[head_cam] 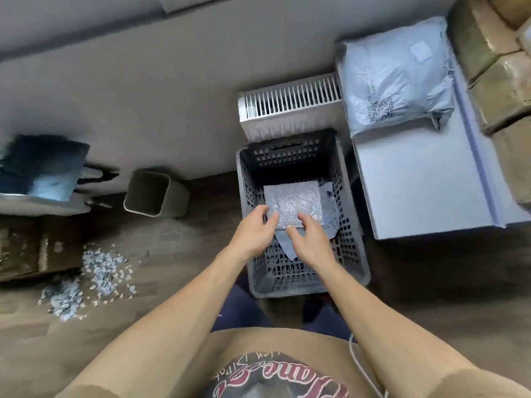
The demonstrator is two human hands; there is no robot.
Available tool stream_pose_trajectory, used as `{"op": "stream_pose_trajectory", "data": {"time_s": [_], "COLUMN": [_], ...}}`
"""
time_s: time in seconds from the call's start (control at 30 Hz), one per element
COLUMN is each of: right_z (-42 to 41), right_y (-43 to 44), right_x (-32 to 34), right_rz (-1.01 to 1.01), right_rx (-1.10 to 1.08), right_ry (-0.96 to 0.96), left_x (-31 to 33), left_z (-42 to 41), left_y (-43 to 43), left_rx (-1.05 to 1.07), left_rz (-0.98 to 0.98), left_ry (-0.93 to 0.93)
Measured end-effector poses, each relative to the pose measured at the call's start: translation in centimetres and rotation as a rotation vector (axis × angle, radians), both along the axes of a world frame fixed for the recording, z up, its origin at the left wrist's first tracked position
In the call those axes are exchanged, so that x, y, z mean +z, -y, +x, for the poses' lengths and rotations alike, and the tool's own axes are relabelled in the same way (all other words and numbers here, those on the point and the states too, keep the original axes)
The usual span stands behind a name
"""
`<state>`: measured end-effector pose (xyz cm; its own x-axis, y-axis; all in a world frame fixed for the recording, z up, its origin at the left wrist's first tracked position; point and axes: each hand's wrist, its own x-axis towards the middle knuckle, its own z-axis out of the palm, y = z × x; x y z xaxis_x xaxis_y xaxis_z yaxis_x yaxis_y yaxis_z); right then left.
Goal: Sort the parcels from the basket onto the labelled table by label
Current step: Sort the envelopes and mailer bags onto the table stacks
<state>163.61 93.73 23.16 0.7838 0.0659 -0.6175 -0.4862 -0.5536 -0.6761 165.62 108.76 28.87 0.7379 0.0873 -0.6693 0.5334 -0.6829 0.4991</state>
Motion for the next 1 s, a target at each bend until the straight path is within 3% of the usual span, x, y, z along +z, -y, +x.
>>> {"op": "stream_pose_trajectory", "data": {"time_s": [0.3, 0.47, 0.67, 0.83, 1.0], "right_z": [0.7, 0.8, 2.5, 5.2, 6.7], "right_y": [-5.3, -8.7, -11.2, -11.9, -12.0], "right_x": [-10.5, -17.7, -28.9, -33.9, -37.4], "right_rz": [-0.055, 0.108, 0.195, 0.273, 0.331], "right_rx": [-0.640, -1.018, -1.206, -1.432, -1.497], "right_ry": [-0.331, -0.519, -0.554, -0.621, -0.757], "left_x": [-12.6, -19.1, -27.0, -30.6, -32.4], "left_z": [8.8, 11.7, 13.0, 15.6, 16.5], "left_y": [-2.9, -3.6, -3.1, -1.6, -1.0], "left_rx": [-0.478, -0.681, -0.926, -1.117, -1.440], "left_rz": [-0.051, -0.011, 0.117, 0.206, 0.370], "left_ry": [-0.230, -0.318, -0.386, -0.383, -0.522]}}
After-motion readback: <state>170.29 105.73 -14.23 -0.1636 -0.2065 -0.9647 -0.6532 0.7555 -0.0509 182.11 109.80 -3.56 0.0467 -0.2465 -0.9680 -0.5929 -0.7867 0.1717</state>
